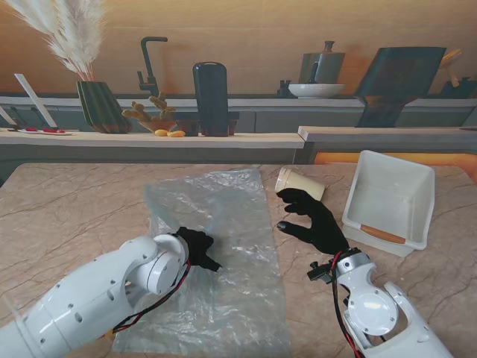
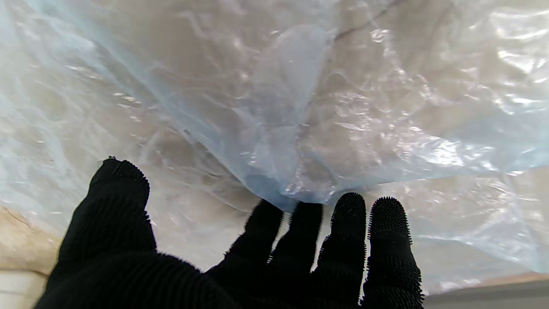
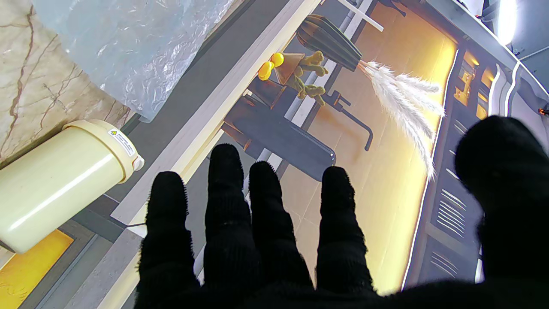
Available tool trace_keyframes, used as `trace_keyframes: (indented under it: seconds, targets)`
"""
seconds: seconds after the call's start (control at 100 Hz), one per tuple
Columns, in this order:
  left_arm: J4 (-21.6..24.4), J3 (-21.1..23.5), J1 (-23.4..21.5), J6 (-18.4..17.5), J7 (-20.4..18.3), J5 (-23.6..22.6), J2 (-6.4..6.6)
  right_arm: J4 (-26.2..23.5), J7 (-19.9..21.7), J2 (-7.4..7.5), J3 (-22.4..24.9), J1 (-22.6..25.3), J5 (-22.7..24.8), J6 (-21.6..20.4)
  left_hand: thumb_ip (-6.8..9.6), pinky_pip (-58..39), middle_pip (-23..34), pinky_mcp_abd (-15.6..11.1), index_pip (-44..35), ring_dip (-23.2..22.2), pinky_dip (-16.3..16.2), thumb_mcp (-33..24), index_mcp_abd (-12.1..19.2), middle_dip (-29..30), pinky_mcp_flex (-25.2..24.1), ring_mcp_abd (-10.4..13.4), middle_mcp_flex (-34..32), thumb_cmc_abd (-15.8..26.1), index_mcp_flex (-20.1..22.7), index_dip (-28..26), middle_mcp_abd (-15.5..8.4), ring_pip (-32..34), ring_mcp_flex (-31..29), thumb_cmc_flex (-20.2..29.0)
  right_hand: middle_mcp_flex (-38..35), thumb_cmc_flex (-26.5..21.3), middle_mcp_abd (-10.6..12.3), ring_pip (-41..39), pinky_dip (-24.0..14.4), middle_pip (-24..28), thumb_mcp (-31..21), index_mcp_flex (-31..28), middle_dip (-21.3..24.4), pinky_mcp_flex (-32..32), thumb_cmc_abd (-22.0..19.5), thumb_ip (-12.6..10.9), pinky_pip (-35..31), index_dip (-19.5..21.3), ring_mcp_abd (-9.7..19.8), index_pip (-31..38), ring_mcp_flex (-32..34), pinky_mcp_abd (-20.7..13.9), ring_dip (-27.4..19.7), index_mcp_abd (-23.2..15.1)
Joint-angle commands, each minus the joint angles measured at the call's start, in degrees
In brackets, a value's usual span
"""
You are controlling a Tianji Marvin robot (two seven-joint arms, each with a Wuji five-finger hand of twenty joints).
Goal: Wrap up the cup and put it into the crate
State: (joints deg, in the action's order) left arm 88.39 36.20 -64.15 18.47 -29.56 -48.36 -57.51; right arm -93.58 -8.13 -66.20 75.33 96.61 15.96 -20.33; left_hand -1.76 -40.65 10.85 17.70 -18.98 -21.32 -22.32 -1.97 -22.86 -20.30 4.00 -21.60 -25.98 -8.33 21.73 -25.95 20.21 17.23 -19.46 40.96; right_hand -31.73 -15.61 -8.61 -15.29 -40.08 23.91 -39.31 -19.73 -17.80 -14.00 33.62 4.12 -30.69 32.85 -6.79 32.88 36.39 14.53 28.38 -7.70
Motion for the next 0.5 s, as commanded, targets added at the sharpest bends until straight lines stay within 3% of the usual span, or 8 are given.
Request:
trace_keyframes:
  seconds: [0.0, 0.26, 0.49]
  targets:
    - [-0.11, -0.43, -3.31, 0.68, 1.77, -0.20, -0.07, -0.20, 0.19, -0.16, 0.00, 0.26, 0.09, -0.54, 0.79, -0.64, 1.06, 0.68, 2.57, 0.24, -0.84, 1.84, 15.90, 0.17, -0.65, 0.59, 1.24, 2.06, -0.26, 1.98, -5.47, -0.44, 1.33, 0.33, -1.03, 2.94, 0.71, -0.59, -1.39, -1.12, -0.04, -1.07, -0.63, -0.35, -1.17, -1.72, -1.58, 0.42, 0.65, -0.60, 0.82, 0.50, 0.67, -1.05]
    - [5.36, 8.75, -11.48, -0.87, 5.57, -7.30, -0.81, -0.14, -0.39, -0.21, 0.26, 0.42, 0.77, -1.15, 0.86, -0.32, -0.09, 0.90, 3.98, 0.49, -0.86, 2.48, 16.37, 0.99, -0.76, 0.61, 1.93, 2.37, -0.87, 2.91, -5.61, -1.06, 1.69, 0.25, -1.10, 2.84, 0.76, -0.59, -1.39, -1.10, -0.06, -1.07, -0.65, -0.37, -1.10, -1.73, -1.56, 0.45, 0.63, -0.59, 0.89, 0.44, 0.66, -1.03]
    - [7.77, 17.76, -19.56, -6.02, 18.14, -11.71, -2.26, 0.18, -0.13, -0.16, 0.10, 0.08, 0.72, -1.13, 0.87, 0.41, -0.21, 1.46, 4.14, 0.72, -0.64, 2.52, 16.91, 1.21, -0.67, 2.13, 1.85, 1.39, -0.42, 3.15, -5.96, -1.62, 1.43, 0.49, -1.06, 2.79, 0.75, -0.59, -1.39, -1.11, -0.04, -1.04, -0.65, -0.36, -1.02, -1.73, -1.55, 0.45, 0.56, -0.60, 0.87, 0.45, 0.66, -1.05]
